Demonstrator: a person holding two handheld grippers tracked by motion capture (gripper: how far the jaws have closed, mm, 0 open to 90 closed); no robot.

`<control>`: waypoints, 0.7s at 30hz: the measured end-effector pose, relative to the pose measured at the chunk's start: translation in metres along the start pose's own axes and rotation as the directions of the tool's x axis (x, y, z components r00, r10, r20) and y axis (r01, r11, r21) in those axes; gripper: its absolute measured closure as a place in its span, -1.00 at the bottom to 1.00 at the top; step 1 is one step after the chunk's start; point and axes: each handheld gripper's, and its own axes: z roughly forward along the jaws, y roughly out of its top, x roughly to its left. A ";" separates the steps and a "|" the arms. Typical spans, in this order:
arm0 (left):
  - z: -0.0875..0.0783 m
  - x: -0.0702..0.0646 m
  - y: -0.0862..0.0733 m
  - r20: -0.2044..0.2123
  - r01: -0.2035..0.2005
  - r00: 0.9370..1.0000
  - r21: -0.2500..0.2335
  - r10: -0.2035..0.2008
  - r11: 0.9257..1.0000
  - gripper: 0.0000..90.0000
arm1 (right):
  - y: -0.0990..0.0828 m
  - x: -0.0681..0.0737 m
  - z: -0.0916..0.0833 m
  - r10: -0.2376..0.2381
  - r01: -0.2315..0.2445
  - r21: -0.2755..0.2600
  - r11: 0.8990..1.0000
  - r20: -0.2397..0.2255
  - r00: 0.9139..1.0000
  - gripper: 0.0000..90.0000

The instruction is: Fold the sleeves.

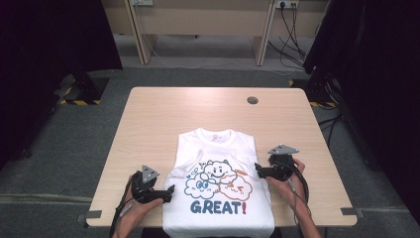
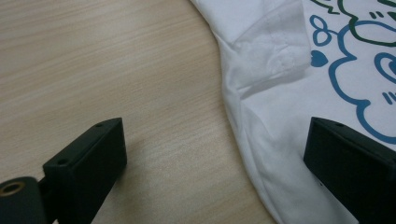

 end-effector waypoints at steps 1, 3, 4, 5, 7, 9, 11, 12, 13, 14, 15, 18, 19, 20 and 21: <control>0.000 0.000 0.000 0.000 0.000 1.000 0.000 0.000 1.000 -0.89 | -0.002 0.000 0.002 -0.001 0.001 0.007 1.000 0.002 1.000 -0.58; 0.000 0.000 0.000 0.000 0.000 1.000 0.000 0.000 1.000 -0.89 | -0.006 -0.001 0.004 0.025 -0.025 0.001 1.000 -0.007 1.000 -0.58; 0.000 0.000 0.000 0.000 0.001 1.000 0.000 -0.001 1.000 -0.89 | -0.006 -0.002 0.003 0.023 -0.023 0.000 1.000 -0.009 1.000 -0.58; 0.000 0.000 0.000 0.000 0.000 1.000 0.000 0.000 1.000 -0.89 | -0.006 -0.002 0.003 0.021 -0.021 0.002 1.000 -0.010 1.000 -0.59; 0.000 0.000 0.000 0.000 0.001 1.000 0.000 -0.001 1.000 -0.89 | -0.007 -0.002 0.000 0.032 -0.033 -0.008 0.999 -0.020 0.999 -0.61; 0.000 0.000 0.000 0.000 0.001 1.000 0.000 -0.001 1.000 -0.89 | -0.009 -0.003 -0.006 0.058 -0.058 -0.030 0.998 -0.027 0.998 -0.64; 0.000 0.000 0.000 0.000 0.001 1.000 0.000 -0.001 1.000 -0.89 | -0.013 -0.004 -0.012 0.066 -0.068 -0.058 0.996 -0.025 0.997 -0.66; 0.000 0.000 0.000 0.001 0.001 1.000 0.000 -0.001 1.000 -0.89 | -0.016 -0.005 -0.014 0.068 -0.070 -0.066 0.995 -0.033 0.997 -0.68; 0.000 0.000 0.000 0.001 0.002 1.000 0.000 -0.002 1.000 -0.89 | -0.017 -0.006 -0.015 0.075 -0.077 -0.071 0.995 -0.039 0.996 -0.70; 0.000 0.000 0.000 0.002 0.002 1.000 0.000 -0.002 1.000 -0.89 | -0.021 -0.007 -0.017 0.084 -0.088 -0.078 0.993 -0.046 0.995 -0.73; 0.000 0.001 0.000 0.004 0.002 1.000 0.001 -0.002 1.000 -0.90 | -0.022 -0.007 -0.018 0.090 -0.094 -0.083 0.992 -0.051 0.995 -0.76; 0.000 0.001 0.000 0.006 0.002 1.000 0.002 -0.002 1.000 -0.91 | -0.028 -0.009 -0.023 0.108 -0.114 -0.106 0.988 -0.068 0.992 -0.79; 0.000 0.001 0.000 0.006 0.002 1.000 0.002 -0.002 1.000 -0.91 | -0.030 -0.009 -0.025 0.108 -0.116 -0.117 0.986 -0.074 0.991 -0.80; 0.000 0.001 0.000 0.006 0.002 1.000 0.002 -0.002 1.000 -0.91 | -0.032 -0.009 -0.027 0.111 -0.120 -0.129 0.984 -0.078 0.991 -0.81; 0.000 0.001 0.000 0.006 0.002 1.000 0.002 -0.002 1.000 -0.91 | -0.033 -0.010 -0.029 0.114 -0.124 -0.135 0.983 -0.081 0.990 -0.82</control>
